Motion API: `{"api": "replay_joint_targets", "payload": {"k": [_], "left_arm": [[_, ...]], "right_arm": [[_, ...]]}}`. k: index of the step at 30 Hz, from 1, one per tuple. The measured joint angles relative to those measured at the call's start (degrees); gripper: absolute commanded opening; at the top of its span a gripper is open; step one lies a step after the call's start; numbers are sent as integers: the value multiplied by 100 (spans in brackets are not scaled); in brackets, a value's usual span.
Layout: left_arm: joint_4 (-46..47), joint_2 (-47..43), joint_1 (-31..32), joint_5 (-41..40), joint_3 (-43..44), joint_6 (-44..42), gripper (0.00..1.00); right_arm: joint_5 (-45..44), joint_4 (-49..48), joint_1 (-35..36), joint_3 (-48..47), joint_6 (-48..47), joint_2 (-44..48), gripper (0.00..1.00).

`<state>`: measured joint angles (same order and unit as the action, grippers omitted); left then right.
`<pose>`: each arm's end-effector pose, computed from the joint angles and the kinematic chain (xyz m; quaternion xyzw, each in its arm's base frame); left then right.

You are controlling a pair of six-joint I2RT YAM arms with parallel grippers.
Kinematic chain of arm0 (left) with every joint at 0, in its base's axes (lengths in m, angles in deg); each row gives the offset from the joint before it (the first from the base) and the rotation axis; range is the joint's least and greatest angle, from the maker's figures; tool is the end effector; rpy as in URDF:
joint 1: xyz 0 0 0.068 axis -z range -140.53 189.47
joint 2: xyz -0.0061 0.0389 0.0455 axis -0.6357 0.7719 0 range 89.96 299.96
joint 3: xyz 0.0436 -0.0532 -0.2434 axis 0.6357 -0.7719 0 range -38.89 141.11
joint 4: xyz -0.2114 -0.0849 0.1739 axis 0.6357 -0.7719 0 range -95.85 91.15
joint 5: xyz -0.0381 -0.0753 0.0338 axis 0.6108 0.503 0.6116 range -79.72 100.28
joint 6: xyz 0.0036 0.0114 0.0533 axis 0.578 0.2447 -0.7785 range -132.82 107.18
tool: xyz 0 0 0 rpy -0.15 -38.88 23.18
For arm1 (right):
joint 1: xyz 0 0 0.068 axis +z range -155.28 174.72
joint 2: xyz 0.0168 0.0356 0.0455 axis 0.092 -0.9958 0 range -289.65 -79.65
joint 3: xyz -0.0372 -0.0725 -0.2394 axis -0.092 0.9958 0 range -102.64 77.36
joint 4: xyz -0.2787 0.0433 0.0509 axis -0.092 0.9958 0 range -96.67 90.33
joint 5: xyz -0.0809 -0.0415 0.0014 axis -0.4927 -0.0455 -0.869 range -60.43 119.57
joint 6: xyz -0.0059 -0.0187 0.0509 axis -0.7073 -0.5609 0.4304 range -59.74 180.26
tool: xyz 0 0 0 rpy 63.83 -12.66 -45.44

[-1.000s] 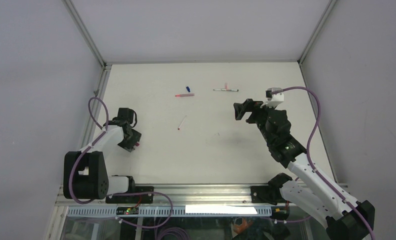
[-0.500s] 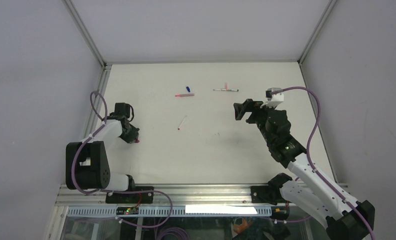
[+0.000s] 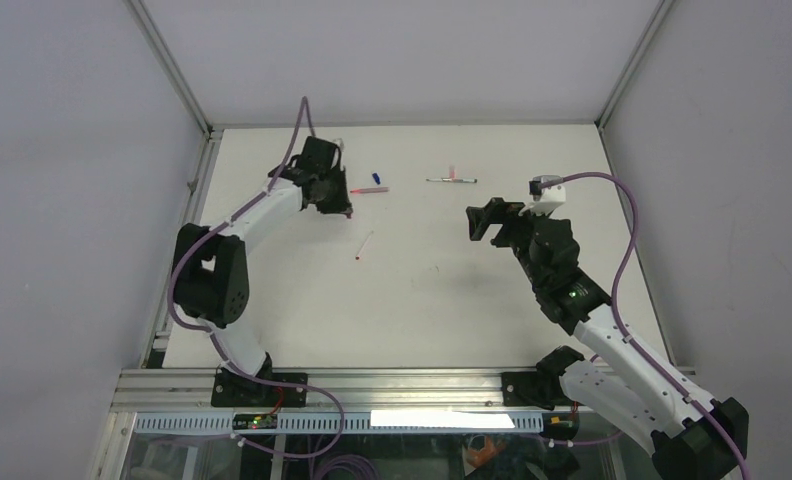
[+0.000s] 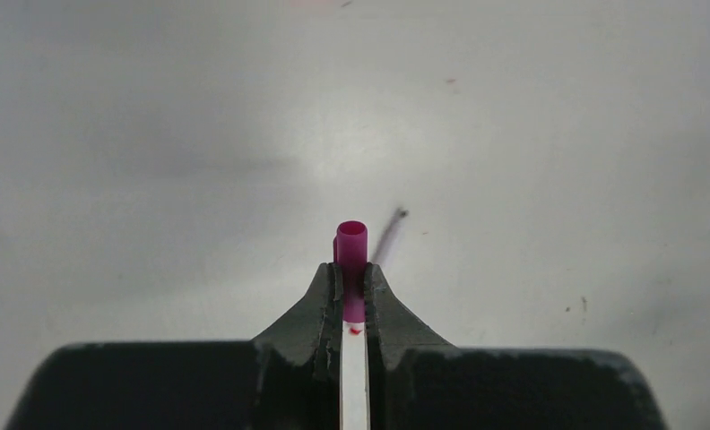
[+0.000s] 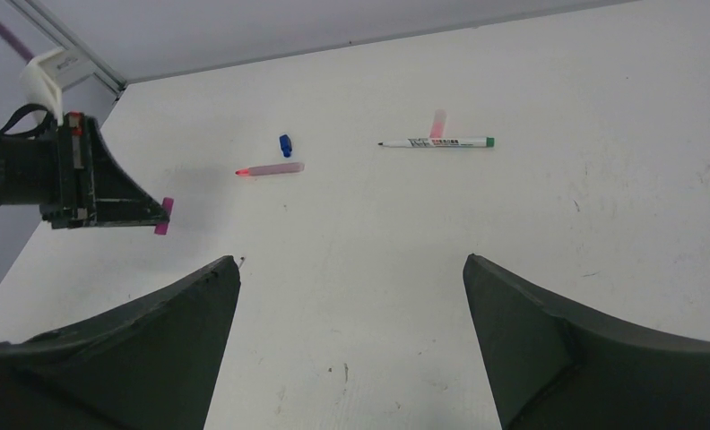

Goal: Insert the pens into the pen caps

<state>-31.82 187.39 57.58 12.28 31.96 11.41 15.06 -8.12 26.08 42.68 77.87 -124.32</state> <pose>0.3582 -0.1184 0.1916 -0.0470 0.9636 -0.1105 0.2388 0.2038 0.1135 0.2803 -0.0081 0.7562 0.1812 0.6287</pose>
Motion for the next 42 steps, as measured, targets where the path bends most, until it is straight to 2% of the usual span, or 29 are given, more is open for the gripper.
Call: {"api": "replay_joint_targets", "payload": {"k": [3, 7, 11, 15, 22, 30, 32, 35, 36, 37, 42], "left_arm": [[-39, 503, 533, 151, 935, -660, 0], [-116, 1069, 1163, 474, 1659, -1792, 0], [-304, 1285, 1537, 975, 1722, -3246, 0], [-422, 1292, 1604, 1567, 1576, -4771, 0], [-505, 1294, 1727, 1910, 1556, -6432, 0], [-516, 1744, 2111, 1965, 1556, -7051, 0], [-520, 1893, 2170, 1952, 1556, -7082, 6], [-527, 2059, 2216, 1910, 1556, -7077, 22], [-516, 2100, 2243, 1906, 1561, -7069, 30], [-520, 2107, 2249, 1908, 1569, -7062, 42], [-560, 2107, 2280, 1902, 1582, -7003, 45]], "right_arm": [[-2, 2, 0, 0, 0, 2, 99], [-9, 13, 0, 0, -17, 17, 99], [-22, 55, 0, 0, -20, 96, 100], [-24, 63, 0, 0, -20, 170, 100], [-26, 105, 0, 0, -20, 282, 100], [-85, 136, 0, 0, -20, 376, 99], [-114, 136, 0, 0, -20, 385, 100], [-138, 142, 0, 0, -20, 382, 99], [-146, 140, 0, 0, -20, 380, 99], [-162, 140, 2, 0, -20, 376, 100], [-350, 146, 4, 0, -17, 278, 100]]}}
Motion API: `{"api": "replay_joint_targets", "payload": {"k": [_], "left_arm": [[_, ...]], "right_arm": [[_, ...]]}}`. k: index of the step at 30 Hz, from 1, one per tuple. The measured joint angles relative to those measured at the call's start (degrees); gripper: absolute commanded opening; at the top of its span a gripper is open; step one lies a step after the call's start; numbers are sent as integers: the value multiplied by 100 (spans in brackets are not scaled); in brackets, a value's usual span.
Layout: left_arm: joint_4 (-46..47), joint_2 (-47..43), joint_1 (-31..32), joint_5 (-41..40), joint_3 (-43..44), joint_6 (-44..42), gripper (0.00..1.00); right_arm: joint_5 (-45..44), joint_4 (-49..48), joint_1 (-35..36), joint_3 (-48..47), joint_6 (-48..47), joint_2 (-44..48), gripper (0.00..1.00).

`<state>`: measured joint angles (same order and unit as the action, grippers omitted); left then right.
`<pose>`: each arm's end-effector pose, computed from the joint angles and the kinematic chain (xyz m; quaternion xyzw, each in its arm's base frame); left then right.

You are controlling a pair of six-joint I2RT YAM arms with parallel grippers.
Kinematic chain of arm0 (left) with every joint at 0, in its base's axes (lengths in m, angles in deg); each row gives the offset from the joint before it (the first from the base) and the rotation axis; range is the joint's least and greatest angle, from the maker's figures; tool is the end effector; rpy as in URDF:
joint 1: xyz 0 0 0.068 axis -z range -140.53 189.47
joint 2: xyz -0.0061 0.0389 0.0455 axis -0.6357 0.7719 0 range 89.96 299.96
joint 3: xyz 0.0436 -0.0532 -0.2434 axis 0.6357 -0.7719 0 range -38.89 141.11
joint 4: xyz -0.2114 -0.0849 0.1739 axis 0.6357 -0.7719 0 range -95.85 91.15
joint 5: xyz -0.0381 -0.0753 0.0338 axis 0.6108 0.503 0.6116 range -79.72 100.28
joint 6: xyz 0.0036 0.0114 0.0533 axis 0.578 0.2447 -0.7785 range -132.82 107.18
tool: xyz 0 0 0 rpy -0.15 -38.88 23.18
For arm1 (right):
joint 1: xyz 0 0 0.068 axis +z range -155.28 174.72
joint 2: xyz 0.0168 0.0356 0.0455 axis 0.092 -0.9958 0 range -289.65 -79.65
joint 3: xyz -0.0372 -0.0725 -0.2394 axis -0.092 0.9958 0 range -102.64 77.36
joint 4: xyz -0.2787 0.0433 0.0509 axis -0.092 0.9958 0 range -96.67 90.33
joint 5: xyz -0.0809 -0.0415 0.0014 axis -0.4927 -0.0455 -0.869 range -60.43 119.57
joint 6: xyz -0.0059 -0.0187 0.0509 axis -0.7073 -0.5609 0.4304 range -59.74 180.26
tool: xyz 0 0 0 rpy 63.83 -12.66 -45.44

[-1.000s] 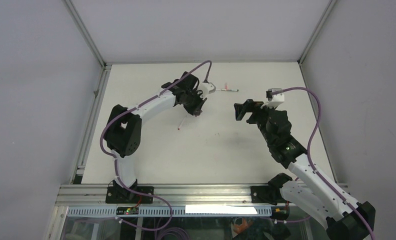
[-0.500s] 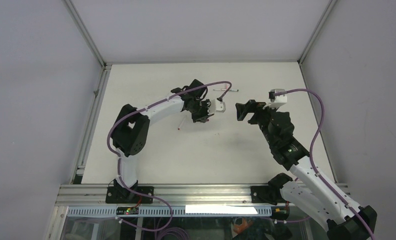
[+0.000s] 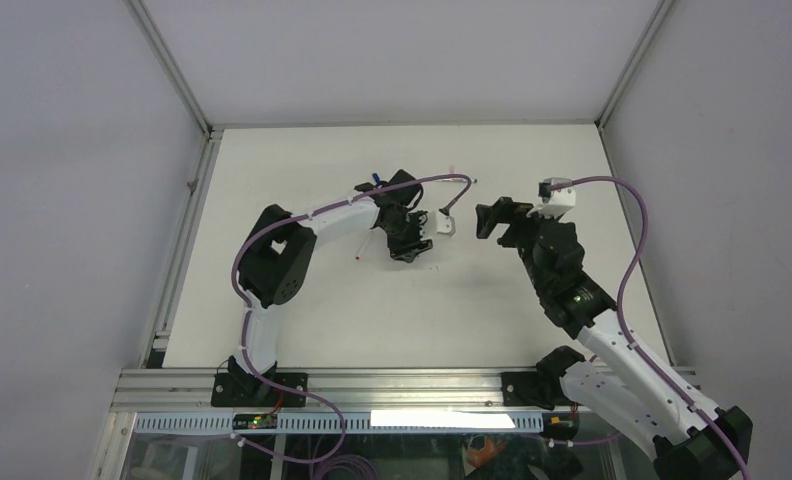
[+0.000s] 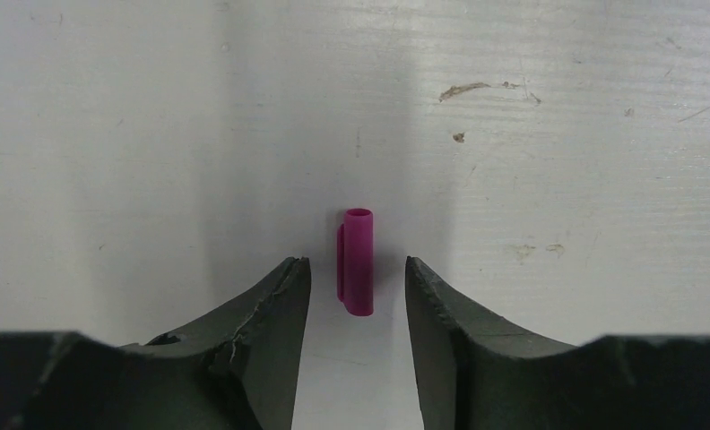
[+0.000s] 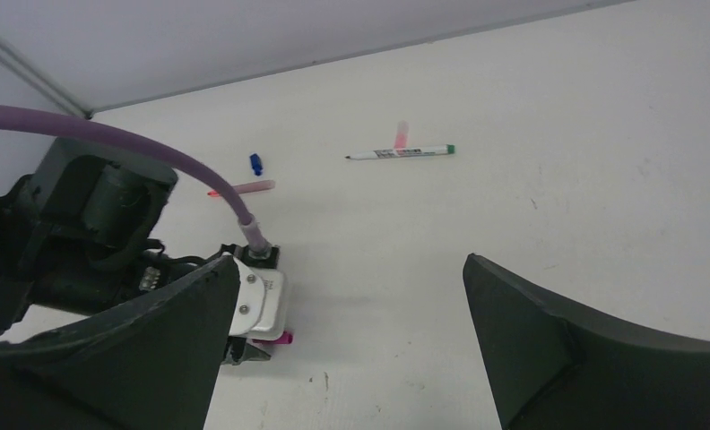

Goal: Insert the pens into the pen caps

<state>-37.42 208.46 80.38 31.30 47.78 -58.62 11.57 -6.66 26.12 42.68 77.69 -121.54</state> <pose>0.3201 -0.2947 0.1332 0.6877 0.6832 -0.1724 0.1749 0.1970 0.1069 0.2878 0.0126 0.7480 0.1631 0.6432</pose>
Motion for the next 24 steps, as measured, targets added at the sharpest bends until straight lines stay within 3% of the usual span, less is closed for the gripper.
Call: {"api": "replay_joint_targets", "payload": {"k": [8, 10, 13, 16, 21, 24], "left_arm": [[61, -352, -83, -142, 92, 361, 61], [179, -813, -216, -140, 48, 643, 69], [391, -1596, -597, -291, -87, 1196, 70], [610, -2387, -1161, -673, -291, 1963, 70], [592, -2852, -1650, -1134, -841, 2964, 70], [372, -2743, -1617, -1202, -1121, 3346, 70]], "right_arm": [[-1434, 857, 0, -223, 396, -55, 100], [-1827, 1346, -4, -481, 540, -101, 100], [-2037, 2114, -203, -1008, 839, -356, 100], [-1578, 2938, -1239, -1641, 1285, -881, 91], [-98, 3954, -3934, -1943, 1766, -2020, 78], [581, 4380, -4535, -1919, 1965, -2673, 71]]}}
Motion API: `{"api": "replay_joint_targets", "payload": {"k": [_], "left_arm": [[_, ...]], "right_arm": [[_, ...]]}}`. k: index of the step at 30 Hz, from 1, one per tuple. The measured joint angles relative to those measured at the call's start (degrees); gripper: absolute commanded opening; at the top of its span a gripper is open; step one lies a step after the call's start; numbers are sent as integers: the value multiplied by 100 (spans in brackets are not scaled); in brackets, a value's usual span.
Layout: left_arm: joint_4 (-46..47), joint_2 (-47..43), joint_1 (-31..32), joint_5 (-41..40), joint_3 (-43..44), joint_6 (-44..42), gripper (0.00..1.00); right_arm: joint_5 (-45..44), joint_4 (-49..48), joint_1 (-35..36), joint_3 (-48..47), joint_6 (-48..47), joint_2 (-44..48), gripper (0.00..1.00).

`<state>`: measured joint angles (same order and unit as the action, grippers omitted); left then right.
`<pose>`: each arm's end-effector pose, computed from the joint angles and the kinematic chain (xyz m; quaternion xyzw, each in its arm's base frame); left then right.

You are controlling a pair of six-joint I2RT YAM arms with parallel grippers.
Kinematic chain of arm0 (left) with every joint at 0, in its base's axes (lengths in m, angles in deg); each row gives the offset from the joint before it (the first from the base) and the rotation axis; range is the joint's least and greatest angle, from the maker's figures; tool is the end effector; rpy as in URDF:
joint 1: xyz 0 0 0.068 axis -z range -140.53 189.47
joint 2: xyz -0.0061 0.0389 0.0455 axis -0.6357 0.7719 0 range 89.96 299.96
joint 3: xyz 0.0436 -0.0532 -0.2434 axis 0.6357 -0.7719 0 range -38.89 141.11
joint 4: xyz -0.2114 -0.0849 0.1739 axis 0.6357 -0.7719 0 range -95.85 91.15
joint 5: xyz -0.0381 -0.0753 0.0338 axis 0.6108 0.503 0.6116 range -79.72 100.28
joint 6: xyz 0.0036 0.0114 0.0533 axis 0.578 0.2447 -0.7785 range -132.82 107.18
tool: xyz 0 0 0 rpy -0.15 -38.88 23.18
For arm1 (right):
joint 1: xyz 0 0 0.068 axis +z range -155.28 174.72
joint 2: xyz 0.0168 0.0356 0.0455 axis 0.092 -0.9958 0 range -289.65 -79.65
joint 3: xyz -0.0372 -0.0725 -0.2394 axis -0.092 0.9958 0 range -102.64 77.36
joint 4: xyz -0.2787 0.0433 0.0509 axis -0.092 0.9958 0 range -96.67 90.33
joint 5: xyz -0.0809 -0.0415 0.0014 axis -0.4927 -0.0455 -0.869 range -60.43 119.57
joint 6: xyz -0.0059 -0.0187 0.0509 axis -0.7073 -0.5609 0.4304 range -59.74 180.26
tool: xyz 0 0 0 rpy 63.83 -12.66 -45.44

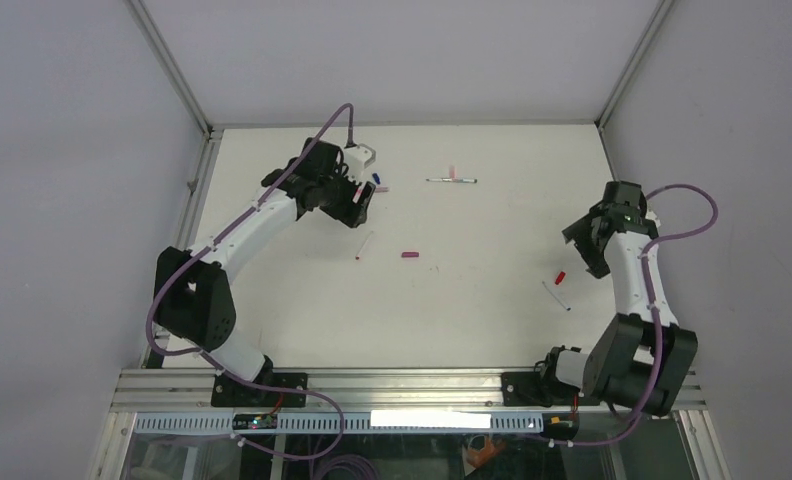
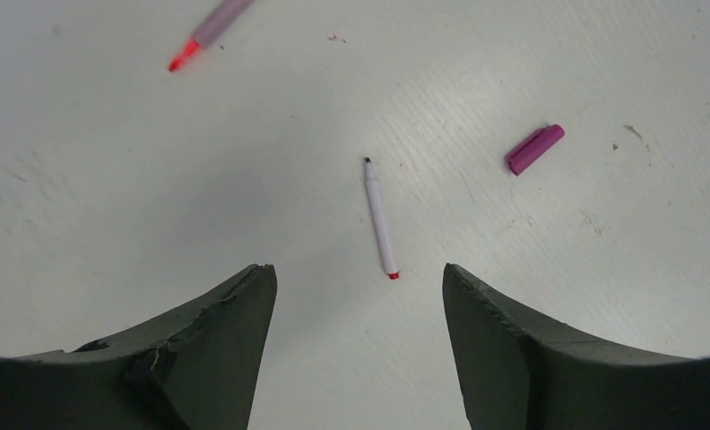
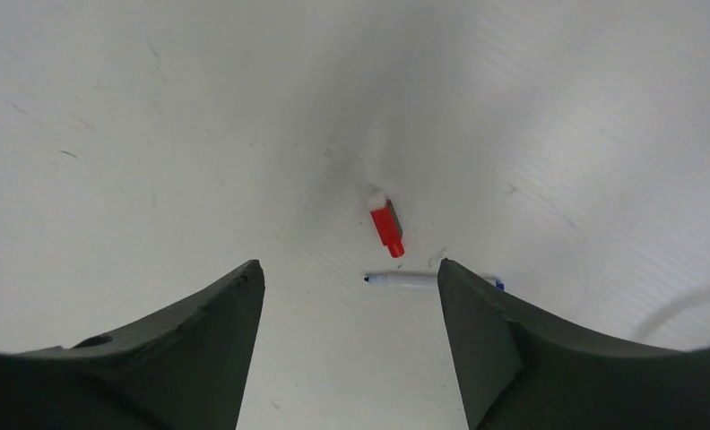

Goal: Insert the pens into the pen caps

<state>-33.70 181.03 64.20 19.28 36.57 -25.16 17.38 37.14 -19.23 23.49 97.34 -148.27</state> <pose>0.3359 -0.1610 0.2566 0.3233 0.8811 -0.1097 0.3273 0.2569 -0.0718 0.2353 0.4383 0.8514 -0.0461 0.2845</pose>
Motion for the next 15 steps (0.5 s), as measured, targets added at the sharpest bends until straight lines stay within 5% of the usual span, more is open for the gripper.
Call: {"api": "replay_joint_targets", "payload": {"k": [6, 15], "left_arm": [[-332, 343, 9, 181, -81, 387, 70], [-549, 579, 7, 341, -39, 544, 69]], "right_arm": [[857, 238, -208, 63, 238, -787, 55], [855, 166, -208, 63, 308, -1259, 52]]}}
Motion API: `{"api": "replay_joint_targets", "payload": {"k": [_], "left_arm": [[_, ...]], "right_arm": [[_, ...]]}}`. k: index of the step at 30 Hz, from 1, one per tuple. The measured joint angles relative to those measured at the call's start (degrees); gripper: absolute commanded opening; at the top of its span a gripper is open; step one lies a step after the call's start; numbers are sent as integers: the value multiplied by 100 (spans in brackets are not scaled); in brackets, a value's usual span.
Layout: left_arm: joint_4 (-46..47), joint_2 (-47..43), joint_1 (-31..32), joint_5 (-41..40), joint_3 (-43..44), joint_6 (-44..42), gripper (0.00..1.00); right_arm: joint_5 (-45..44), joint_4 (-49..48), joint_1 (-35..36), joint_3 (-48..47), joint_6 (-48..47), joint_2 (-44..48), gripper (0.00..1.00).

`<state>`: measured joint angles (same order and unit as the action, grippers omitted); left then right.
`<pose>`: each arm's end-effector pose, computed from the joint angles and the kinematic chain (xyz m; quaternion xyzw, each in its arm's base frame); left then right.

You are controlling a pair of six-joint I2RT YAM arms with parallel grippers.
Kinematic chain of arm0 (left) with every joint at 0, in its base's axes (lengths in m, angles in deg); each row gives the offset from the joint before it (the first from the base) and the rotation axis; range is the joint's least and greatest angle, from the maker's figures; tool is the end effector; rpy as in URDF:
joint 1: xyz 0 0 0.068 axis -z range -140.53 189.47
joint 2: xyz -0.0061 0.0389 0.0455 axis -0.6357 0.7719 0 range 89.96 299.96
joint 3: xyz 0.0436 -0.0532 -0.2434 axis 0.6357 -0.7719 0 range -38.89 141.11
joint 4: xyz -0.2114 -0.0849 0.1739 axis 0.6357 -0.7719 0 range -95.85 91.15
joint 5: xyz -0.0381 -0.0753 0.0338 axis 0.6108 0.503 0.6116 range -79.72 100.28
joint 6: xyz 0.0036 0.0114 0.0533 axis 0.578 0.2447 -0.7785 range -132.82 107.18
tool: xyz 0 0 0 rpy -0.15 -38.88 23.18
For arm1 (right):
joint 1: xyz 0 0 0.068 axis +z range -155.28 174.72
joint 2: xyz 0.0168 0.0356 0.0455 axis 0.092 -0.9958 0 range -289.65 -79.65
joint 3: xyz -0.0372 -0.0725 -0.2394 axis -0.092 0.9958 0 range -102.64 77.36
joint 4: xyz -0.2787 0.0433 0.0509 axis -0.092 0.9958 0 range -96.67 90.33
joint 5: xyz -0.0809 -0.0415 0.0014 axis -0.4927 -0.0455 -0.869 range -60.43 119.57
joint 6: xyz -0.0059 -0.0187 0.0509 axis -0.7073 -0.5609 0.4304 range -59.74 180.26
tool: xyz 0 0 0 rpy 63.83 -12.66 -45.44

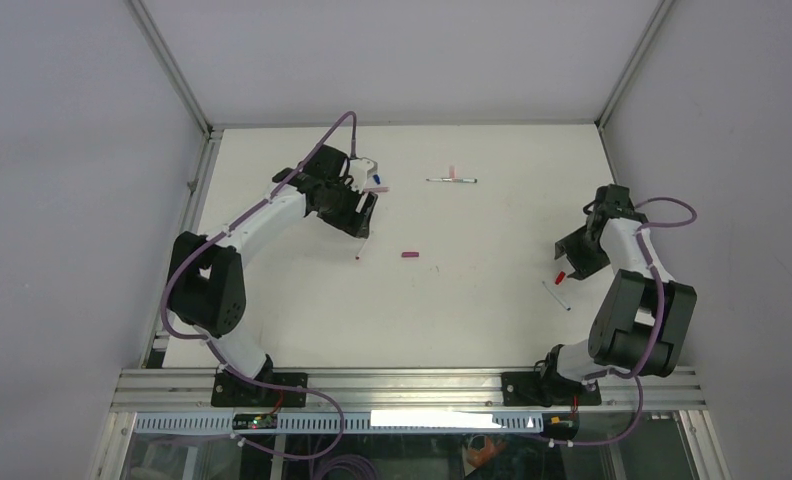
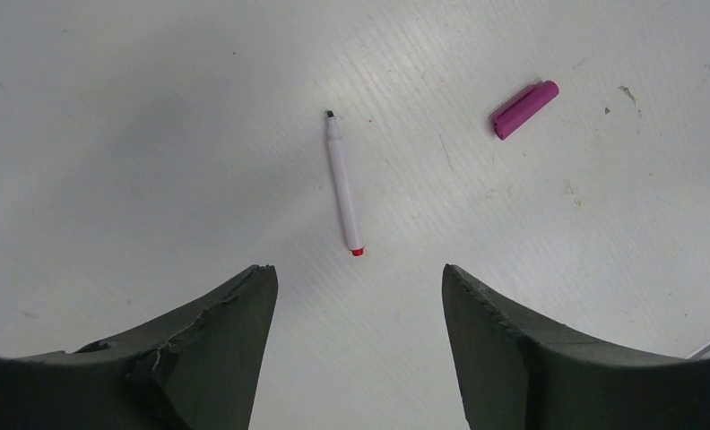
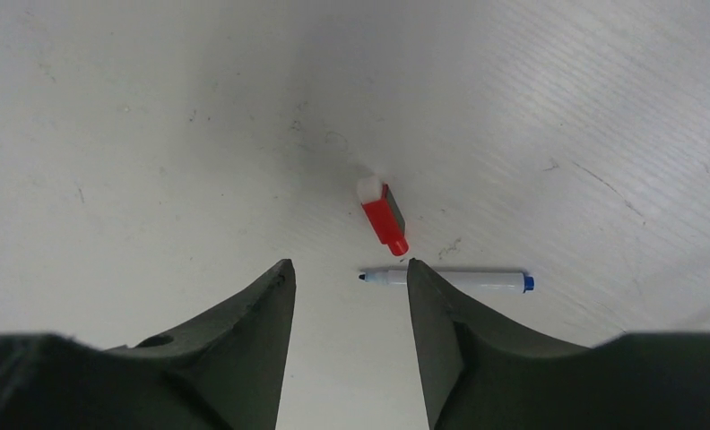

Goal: Insert the pens into the pen caps

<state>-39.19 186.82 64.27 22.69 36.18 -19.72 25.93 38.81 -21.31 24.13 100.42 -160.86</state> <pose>0.3370 -0.1643 0.2130 0.2885 0.9211 -0.1408 0.2202 0.2708 -0.0802 0.1736 0.4699 0.8704 -0.0007 0.1472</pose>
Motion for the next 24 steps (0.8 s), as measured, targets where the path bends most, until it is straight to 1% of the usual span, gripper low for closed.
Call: {"api": "replay_joint_targets", "payload": {"k": [2, 3, 6, 8, 19, 21, 23, 24], "left_arm": [[-68, 28, 0, 4, 55, 7, 69], [-79, 33, 0, 7, 76, 9, 69], [-116, 35, 0, 13, 142, 9, 69], [-127, 39, 0, 13, 164, 9, 69], [-190, 205, 0, 15, 173, 9, 69], [-197, 227, 0, 15, 173, 9, 69], [-212, 238, 0, 17, 173, 9, 69], [-214, 247, 0, 24, 173, 9, 69]], "right_arm": [[-55, -44, -2, 2, -11, -136, 51], [-81, -68, -2, 2, -17, -208, 48], [-170, -181, -2, 35, -28, -387, 45], [-214, -260, -2, 85, -35, -459, 39], [-354, -590, -2, 354, -79, -691, 37], [-365, -623, -2, 361, -85, -693, 32], [-391, -658, -2, 372, -103, -693, 22], [-407, -675, -2, 376, -120, -693, 13]]}}
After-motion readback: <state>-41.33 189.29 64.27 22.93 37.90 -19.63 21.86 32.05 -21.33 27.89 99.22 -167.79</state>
